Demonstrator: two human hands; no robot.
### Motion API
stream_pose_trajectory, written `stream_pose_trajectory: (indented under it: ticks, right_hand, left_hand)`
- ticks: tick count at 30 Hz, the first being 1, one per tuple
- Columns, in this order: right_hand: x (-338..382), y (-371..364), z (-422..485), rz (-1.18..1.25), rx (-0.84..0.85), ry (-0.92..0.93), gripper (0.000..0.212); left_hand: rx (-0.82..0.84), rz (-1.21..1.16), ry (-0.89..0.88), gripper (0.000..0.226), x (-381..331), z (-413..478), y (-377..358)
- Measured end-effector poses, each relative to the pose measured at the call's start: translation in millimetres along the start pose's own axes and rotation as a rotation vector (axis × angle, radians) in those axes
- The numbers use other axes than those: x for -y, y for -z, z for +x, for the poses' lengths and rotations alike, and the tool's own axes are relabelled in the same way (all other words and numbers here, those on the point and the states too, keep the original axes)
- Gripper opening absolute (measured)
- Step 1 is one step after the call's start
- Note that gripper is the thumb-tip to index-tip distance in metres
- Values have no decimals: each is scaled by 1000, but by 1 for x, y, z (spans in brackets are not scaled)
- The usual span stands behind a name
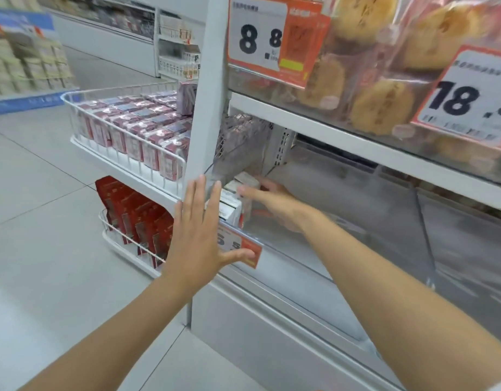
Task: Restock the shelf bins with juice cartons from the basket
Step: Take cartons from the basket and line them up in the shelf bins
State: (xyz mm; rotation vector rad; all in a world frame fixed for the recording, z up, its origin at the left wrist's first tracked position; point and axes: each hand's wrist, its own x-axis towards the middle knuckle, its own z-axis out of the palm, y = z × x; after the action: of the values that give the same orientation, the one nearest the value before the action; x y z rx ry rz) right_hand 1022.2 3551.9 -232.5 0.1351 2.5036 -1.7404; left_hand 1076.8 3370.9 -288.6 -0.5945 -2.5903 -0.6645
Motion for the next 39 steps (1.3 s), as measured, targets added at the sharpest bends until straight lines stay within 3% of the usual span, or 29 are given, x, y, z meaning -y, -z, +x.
stream_pose_trajectory:
  ticks: [5, 12, 17, 23, 27, 30, 35, 39]
  right_hand:
    - [-10, 1, 14, 95, 156, -93, 57]
    - [-16, -8, 24, 214, 104, -111, 44]
    - [-20, -4, 25, 203, 182, -114, 47]
    - [-23, -4, 25, 59, 261, -72, 84]
    - [-19, -6, 24, -137, 117, 77, 104]
    - [-17, -6, 23, -382, 133, 201, 95]
    - [-10, -4, 5, -447, 99, 180, 85]
    - [-4, 3, -50, -493, -32, 335, 73]
  left_hand:
    - [-55, -3, -26, 133, 1, -1, -7]
    - [-68, 19, -23, 132, 1, -2, -6]
    - [-79, 2, -23, 132, -1, -2, -6]
    - [-93, 13, -26, 130, -1, -2, -7]
    - [-98, 19, -24, 128, 1, -3, -8]
    - [-96, 19, -34, 128, 2, -3, -9]
    - [-36, 28, -16, 128, -1, -4, -1]
    - [87, 112, 114, 130, -17, -9, 18]
